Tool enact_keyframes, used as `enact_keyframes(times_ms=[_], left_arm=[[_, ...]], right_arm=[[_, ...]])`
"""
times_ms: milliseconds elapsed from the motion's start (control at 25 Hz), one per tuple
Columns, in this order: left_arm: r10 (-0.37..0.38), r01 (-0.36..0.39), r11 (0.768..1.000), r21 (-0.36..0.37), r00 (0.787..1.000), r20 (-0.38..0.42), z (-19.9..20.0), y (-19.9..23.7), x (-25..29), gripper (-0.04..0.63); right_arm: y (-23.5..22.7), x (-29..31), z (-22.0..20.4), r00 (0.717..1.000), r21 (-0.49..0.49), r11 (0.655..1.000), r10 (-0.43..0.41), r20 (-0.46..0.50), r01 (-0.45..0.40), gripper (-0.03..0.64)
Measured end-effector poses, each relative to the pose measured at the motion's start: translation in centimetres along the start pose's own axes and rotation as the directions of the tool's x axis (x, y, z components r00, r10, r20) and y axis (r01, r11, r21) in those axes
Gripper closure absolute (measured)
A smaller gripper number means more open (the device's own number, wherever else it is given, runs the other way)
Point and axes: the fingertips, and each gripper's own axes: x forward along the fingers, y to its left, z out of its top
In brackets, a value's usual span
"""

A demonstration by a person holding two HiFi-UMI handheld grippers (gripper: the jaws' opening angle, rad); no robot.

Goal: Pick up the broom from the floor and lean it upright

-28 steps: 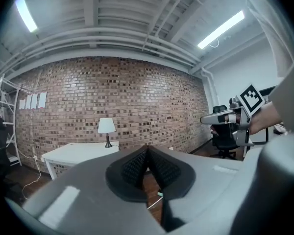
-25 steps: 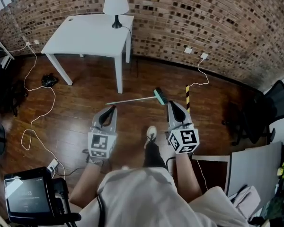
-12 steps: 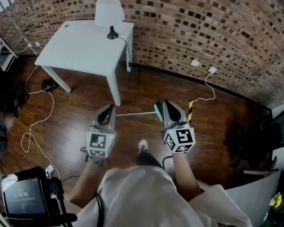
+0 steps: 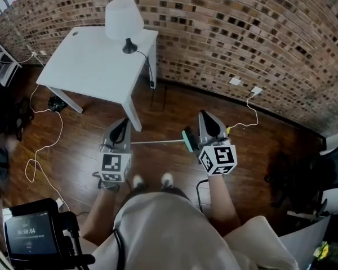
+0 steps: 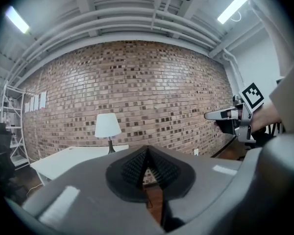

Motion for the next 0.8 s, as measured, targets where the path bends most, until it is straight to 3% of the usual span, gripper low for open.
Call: enact_keyframes(times_ms=[360, 560, 800], left_arm=[[-0.036, 0.037, 0.999, 0.006, 0.999, -0.036, -1.1, 2.0, 2.5, 0.594], [-0.004, 0.003, 1.0, -0.019, 0.997, -0.083, -3.9, 4.6, 2.7, 0.594], [0.053, -0.06, 0.997, -0.041, 0.987, -0.151, -7.6, 8.6, 2.6, 0.594]], right_arm=[[0.8, 3.6, -0.3, 0.999, 0.02, 0.999, 0.028, -0.016, -0.028, 0.603], [3.3, 6.0, -1.3, 0.99, -0.012, 0.991, 0.134, -0.035, -0.135, 0.601], [5.5, 9.8, -5.4, 0.974, 0.008, 0.982, 0.19, -0.121, -0.19, 0.563]])
